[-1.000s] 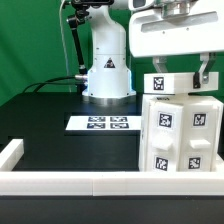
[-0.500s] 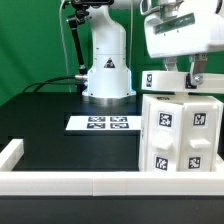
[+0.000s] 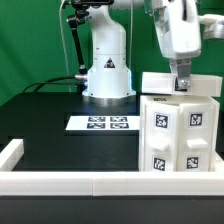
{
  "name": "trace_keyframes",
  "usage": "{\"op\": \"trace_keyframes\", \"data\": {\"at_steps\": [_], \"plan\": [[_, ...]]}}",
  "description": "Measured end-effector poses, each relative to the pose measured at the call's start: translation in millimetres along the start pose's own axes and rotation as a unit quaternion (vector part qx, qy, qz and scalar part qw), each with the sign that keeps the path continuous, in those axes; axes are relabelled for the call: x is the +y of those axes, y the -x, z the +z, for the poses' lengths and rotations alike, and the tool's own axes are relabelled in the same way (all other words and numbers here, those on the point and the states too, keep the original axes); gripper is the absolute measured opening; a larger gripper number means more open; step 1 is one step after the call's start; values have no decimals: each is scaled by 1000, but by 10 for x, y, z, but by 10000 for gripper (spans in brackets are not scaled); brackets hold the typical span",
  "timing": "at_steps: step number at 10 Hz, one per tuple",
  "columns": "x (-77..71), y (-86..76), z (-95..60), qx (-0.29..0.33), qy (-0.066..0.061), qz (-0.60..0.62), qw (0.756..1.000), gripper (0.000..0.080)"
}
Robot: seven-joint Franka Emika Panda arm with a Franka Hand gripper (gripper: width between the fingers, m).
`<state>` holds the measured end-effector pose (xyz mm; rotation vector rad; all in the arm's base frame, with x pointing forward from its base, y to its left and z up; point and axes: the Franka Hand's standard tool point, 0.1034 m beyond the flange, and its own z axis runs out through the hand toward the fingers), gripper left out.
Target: Assemble cabinet
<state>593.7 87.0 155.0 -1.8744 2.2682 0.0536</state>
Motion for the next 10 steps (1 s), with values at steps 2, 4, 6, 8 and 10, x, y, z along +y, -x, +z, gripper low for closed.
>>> {"op": "trace_keyframes", "data": {"at_steps": [2, 4, 6, 8, 10], "plan": [[-4, 7, 1, -5, -2, 34, 999, 560], [5, 37, 6, -10, -1, 53, 999, 651], [2, 49, -91, -17, -7, 16, 1000, 785], [0, 86, -255, -30, -17, 9, 999, 797], [-24, 122, -336, -40, -23, 6, 999, 797]]}}
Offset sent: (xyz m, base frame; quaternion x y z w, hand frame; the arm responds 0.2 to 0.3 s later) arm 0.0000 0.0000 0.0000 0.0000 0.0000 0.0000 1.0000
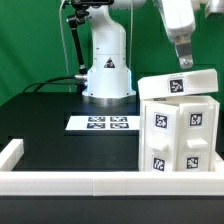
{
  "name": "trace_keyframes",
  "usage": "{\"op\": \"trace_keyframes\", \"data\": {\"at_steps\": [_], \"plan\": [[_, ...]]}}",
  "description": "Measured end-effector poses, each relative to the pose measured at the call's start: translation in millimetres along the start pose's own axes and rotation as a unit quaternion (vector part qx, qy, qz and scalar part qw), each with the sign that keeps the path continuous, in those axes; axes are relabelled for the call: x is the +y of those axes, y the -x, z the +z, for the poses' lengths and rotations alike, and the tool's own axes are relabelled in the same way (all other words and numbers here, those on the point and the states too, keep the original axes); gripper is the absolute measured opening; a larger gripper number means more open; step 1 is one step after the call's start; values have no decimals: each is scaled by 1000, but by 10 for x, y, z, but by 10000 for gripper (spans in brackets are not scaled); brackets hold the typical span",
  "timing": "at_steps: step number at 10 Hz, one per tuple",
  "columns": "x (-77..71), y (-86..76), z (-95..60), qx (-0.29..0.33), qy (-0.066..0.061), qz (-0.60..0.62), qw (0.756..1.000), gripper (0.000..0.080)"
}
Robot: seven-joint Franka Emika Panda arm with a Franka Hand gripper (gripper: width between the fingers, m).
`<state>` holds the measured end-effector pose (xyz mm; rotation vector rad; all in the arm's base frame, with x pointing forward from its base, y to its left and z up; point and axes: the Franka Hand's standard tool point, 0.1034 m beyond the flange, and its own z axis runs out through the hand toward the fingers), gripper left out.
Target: Assemble cabinet
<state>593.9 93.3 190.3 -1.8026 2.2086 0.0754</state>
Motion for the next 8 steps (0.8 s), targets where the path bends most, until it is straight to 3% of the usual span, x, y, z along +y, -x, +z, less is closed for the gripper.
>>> {"op": "trace_keyframes", "data": {"at_steps": [2, 4, 5, 7, 8], "plan": [[8, -4, 18, 1, 1, -9, 1000, 797], [-7, 20, 5, 14, 13, -133, 991, 797], [-25, 43, 4, 15, 13, -182, 983, 797], [-42, 51, 23, 17, 18, -330, 944, 797], [-44, 62, 37, 13, 29, -382, 924, 797]]}}
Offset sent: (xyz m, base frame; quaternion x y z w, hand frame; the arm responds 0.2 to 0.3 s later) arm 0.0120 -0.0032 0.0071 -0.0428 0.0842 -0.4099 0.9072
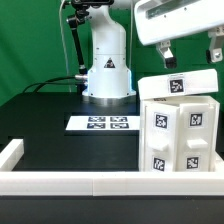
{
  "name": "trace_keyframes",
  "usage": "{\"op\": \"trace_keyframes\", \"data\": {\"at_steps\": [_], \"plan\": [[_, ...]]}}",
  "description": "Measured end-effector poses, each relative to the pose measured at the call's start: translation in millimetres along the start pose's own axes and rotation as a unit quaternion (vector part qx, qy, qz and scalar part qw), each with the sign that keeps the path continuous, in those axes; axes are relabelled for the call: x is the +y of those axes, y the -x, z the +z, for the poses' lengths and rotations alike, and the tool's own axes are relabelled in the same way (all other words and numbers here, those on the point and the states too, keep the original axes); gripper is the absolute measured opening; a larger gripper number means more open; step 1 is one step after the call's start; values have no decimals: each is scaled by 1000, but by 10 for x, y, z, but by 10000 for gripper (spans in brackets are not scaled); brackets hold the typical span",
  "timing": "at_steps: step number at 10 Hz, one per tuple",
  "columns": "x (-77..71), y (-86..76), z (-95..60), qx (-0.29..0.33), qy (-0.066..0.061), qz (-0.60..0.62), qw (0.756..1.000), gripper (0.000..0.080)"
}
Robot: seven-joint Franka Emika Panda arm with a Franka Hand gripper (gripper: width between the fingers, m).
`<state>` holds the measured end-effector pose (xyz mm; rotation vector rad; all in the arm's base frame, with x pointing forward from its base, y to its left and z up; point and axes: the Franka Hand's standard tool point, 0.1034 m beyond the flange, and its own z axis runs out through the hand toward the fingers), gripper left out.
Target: Assemble cabinet
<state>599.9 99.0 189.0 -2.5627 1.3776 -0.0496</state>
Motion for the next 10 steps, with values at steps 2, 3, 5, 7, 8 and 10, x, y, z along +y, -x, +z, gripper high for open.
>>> {"op": "trace_keyframes", "data": {"at_steps": [2, 3, 5, 7, 8, 10], "plan": [[-18, 8, 8, -5, 4, -56, 998, 797], [-17, 7, 9, -5, 4, -83, 996, 797], [-15, 3, 8, -5, 4, -170, 985, 797], [-29, -32, 9, 11, 3, -310, 951, 797], [-24, -32, 13, 13, 7, -359, 933, 797], [-34, -42, 8, 17, 10, -469, 883, 797]]}}
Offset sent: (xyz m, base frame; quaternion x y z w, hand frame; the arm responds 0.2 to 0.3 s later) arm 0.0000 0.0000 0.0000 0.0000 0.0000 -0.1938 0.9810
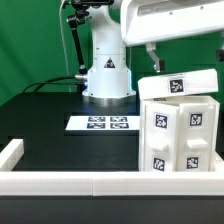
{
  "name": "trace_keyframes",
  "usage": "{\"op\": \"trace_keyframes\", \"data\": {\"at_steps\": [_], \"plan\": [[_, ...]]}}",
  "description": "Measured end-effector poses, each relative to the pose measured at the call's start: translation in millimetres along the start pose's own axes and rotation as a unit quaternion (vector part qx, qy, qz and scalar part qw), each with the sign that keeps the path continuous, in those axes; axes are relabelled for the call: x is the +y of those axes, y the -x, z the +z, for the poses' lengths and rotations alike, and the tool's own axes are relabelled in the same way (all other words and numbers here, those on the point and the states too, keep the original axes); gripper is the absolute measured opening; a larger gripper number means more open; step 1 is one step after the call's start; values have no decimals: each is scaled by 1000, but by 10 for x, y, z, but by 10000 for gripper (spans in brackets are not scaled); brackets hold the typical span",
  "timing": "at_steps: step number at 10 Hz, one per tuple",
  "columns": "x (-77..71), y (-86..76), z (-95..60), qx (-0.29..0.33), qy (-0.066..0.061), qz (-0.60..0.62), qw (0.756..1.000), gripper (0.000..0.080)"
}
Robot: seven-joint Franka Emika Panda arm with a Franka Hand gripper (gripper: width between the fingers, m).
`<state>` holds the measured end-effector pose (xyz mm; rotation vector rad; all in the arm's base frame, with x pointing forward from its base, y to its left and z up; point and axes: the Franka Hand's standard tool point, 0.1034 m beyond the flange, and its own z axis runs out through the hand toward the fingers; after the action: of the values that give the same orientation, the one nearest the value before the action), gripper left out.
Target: Assemble cabinet
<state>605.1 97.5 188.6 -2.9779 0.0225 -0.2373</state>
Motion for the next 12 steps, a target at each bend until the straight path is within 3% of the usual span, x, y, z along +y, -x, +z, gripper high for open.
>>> {"op": "trace_keyframes", "data": {"at_steps": [6, 9, 12], "plan": [[-18, 69, 31, -14, 3, -229, 973, 797], [50, 90, 44, -18, 4, -323, 946, 797], [101, 142, 86, -25, 7, -427, 904, 797]]}}
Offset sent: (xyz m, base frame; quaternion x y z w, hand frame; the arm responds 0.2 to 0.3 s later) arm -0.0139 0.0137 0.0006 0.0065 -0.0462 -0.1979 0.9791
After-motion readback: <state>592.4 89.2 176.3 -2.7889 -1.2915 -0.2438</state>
